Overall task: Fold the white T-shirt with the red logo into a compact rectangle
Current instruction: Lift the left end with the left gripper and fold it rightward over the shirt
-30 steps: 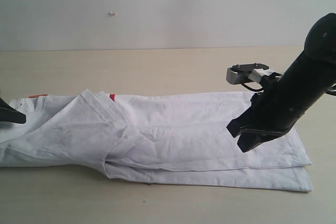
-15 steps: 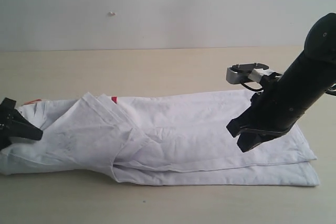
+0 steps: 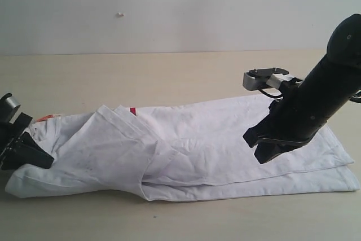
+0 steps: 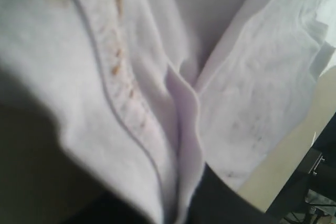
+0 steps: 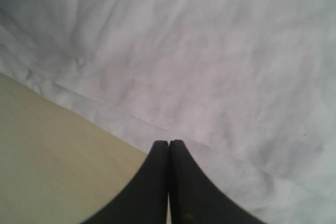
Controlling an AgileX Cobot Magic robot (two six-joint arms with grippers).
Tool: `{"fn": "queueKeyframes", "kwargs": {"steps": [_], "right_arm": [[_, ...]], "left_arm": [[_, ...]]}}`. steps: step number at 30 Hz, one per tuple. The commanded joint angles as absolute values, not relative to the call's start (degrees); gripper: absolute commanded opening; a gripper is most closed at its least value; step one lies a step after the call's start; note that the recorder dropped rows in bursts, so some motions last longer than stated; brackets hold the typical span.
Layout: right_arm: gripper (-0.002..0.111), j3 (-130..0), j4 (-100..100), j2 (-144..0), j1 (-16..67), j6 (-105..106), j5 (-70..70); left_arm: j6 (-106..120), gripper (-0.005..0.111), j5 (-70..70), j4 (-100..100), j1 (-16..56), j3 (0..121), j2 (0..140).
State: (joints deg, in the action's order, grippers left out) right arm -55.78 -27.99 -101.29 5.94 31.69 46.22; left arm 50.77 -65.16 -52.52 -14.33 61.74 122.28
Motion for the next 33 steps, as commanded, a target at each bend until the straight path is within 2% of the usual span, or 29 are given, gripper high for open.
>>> {"fn": "queueKeyframes", "kwargs": {"steps": [1,13,20,27,33], "right_arm": [[0.0,-55.84,-28.32,-100.78,6.02,32.08,46.36],[0.0,-55.84,-28.42,-100.78,6.02,32.08,46.24],[0.0,-55.84,-29.77,-100.78,6.02,31.89,46.5],[0.0,-55.84,-29.77,-100.78,6.02,31.89,46.61],[0.0,-55.84,-29.77,-100.78,6.02,31.89,46.27]], "left_arm": [[49.31,0.0,-66.8,-51.89,-15.57,61.49,119.25],[44.27,0.0,-69.96,-54.62,-26.65,61.49,107.74],[43.84,0.0,-69.96,-55.36,-26.89,61.49,100.51],[43.13,0.0,-69.96,-63.82,-26.36,61.49,99.85],[43.15,0.0,-69.96,-65.41,-21.9,61.49,99.13]]}}
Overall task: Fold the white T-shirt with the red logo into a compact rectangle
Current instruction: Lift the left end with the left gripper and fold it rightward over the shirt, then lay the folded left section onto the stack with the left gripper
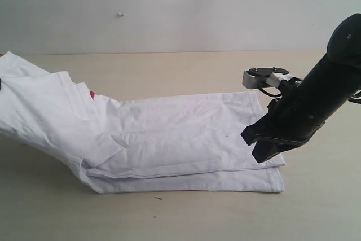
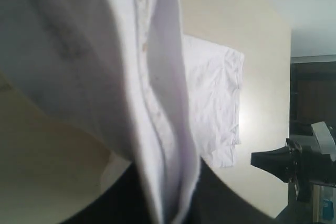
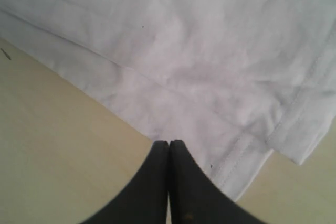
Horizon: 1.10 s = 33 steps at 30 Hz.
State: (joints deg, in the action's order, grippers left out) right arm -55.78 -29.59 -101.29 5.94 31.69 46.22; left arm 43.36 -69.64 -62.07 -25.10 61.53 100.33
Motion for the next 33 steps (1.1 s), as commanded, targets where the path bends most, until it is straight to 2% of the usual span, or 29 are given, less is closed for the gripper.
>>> {"fn": "queueKeyframes", "kwargs": {"steps": [1,21,33], "right_arm": [[0.0,-55.84,-29.77,-100.78,6.02,31.89,46.27],[0.0,-55.84,-26.58,-91.68,6.02,30.16,42.28],[0.0,-55.84,-27.41,-86.03,6.02,29.34,44.73]], "left_arm": [[43.15,0.0,-69.96,-65.74,-20.67,61.49,99.01],[45.03,0.0,-69.82,-81.68,1.42,61.49,99.01],[44.92,0.0,-50.61,-84.11,17.04,61.49,100.48]]}}
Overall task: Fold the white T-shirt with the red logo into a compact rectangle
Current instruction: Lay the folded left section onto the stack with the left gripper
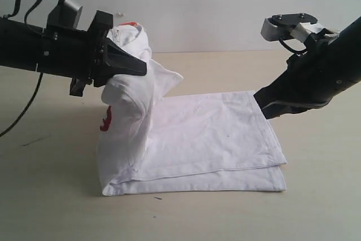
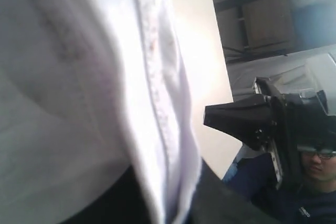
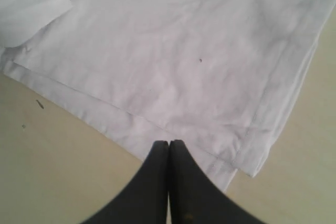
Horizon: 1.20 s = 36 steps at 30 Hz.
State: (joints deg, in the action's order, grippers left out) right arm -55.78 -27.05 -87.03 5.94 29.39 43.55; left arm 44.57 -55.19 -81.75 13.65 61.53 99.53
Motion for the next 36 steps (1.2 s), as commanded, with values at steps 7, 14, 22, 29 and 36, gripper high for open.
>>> {"fn": "queueKeyframes", "kwargs": {"steps": [7,14,22,29,36], "right_arm": [[0.0,-55.84,-29.65,-86.03,6.02,30.38,45.78],[0.0,-55.84,-29.8,-86.03,6.02,30.45,45.78],[0.0,-55.84,-29.8,-86.03,6.02,30.56,46.38],[0.0,-55.84,-29.57,-86.03,6.02,30.81,46.38],[0.0,-55.84,-29.71,-86.78,6.02,30.81,45.02]], "left_arm": [[49.26,0.0,-47.29,-92.23,23.31,61.49,105.6],[53.57,0.036,-47.43,-99.65,29.02,65.56,110.7],[53.38,0.064,-47.64,-98.62,30.35,69.97,112.02],[53.02,0.047,-49.04,-91.59,27.87,69.97,112.02],[48.89,0.047,-48.03,-75.52,26.62,69.97,112.02]]}}
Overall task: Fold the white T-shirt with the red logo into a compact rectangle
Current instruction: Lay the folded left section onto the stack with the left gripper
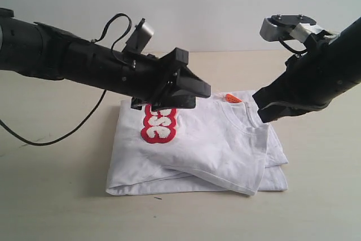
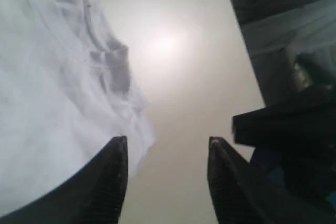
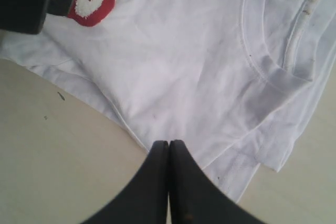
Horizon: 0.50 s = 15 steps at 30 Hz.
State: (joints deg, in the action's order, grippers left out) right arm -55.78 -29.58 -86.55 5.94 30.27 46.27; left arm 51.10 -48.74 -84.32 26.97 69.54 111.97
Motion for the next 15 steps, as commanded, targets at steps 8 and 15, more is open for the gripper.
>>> {"fn": "queueKeyframes", "kwargs": {"steps": [8,15], "right_arm": [[0.0,-55.84,-31.52,-93.62,6.02,30.68,37.12],[0.0,-55.84,-31.83,-100.2,6.02,30.38,28.23]], "left_arm": [[48.89,0.047,-47.15,-71.93,26.93,69.85,115.55],[48.89,0.047,-46.71,-72.54,26.93,69.51,119.93]]}}
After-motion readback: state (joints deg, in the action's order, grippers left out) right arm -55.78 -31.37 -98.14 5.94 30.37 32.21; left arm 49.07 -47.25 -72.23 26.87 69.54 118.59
